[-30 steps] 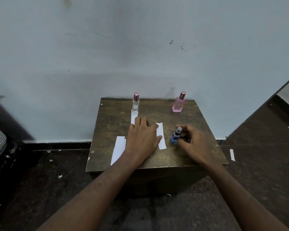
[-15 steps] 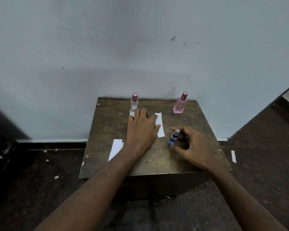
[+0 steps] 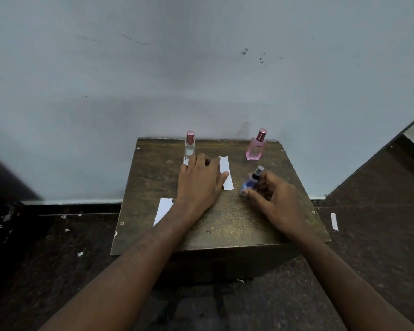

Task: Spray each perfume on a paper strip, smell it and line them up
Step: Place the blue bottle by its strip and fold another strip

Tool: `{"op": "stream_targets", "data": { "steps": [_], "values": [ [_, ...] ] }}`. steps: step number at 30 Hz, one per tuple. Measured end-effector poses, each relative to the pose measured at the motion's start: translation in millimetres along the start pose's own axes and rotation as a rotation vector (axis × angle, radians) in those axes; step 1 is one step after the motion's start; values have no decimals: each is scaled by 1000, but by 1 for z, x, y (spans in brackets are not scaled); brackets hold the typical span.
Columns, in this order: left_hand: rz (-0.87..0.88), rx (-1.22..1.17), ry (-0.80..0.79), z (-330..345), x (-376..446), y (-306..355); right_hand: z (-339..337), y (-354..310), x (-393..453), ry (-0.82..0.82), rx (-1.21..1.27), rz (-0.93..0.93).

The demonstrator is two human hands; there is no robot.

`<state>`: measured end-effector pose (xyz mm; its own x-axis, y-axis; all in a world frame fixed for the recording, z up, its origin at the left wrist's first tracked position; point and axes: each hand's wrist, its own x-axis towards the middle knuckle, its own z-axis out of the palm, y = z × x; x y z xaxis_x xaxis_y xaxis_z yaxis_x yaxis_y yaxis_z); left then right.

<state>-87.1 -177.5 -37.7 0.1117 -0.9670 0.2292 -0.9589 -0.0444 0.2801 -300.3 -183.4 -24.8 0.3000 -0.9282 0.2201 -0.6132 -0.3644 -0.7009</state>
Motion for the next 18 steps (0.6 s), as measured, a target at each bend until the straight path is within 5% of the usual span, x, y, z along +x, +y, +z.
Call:
{"op": "stream_targets", "data": {
  "steps": [7, 18],
  "values": [
    [34, 41, -36, -4, -16, 0, 33, -2, 46, 201, 61, -36],
    [7, 109, -7, -3, -15, 6, 63, 0, 88, 204, -19, -132]
  ]
}}
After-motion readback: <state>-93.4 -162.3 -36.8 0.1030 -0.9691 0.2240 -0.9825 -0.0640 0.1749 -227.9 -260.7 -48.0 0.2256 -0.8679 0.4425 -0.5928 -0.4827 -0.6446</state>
